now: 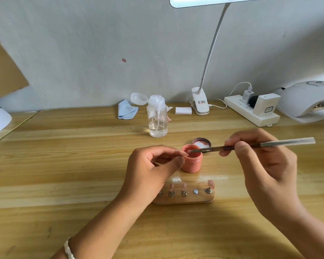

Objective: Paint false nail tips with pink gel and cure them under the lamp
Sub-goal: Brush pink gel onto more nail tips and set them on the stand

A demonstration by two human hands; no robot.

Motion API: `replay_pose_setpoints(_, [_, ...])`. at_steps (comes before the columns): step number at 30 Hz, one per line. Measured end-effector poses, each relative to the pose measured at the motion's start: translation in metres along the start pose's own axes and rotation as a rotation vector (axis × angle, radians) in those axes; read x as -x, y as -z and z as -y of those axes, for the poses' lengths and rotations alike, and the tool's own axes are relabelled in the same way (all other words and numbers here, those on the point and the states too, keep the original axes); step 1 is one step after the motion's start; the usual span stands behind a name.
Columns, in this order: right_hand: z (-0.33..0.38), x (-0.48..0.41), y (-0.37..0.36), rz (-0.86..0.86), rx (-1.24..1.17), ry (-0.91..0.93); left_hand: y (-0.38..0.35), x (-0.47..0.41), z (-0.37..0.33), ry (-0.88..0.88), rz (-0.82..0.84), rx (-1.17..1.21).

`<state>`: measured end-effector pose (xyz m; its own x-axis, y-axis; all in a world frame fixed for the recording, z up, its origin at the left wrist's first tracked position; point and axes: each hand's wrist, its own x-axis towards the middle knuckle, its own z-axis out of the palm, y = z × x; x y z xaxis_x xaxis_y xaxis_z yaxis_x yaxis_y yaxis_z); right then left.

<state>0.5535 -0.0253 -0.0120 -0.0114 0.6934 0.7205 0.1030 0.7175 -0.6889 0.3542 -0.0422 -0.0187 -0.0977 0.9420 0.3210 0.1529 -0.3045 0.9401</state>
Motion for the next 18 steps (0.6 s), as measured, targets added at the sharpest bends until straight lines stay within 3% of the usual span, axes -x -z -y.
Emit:
replay_pose_setpoints(3, [-0.0002, 0.0022, -0.0019, 0.053, 0.02, 0.034, 0.0005, -0.0001, 0.0004, 0.009, -0.003, 0.016])
replay_pose_setpoints(10, [-0.0038, -0.0026, 0.004, -0.083, 0.038, -0.018, -0.001, 0.0003, -0.0005, 0.027, -0.005, 0.034])
replay_pose_setpoints(18, [-0.0044, -0.0024, 0.0024, -0.086, 0.047, -0.016, -0.0069, 0.0074, 0.0012, -0.12, 0.233, -0.32])
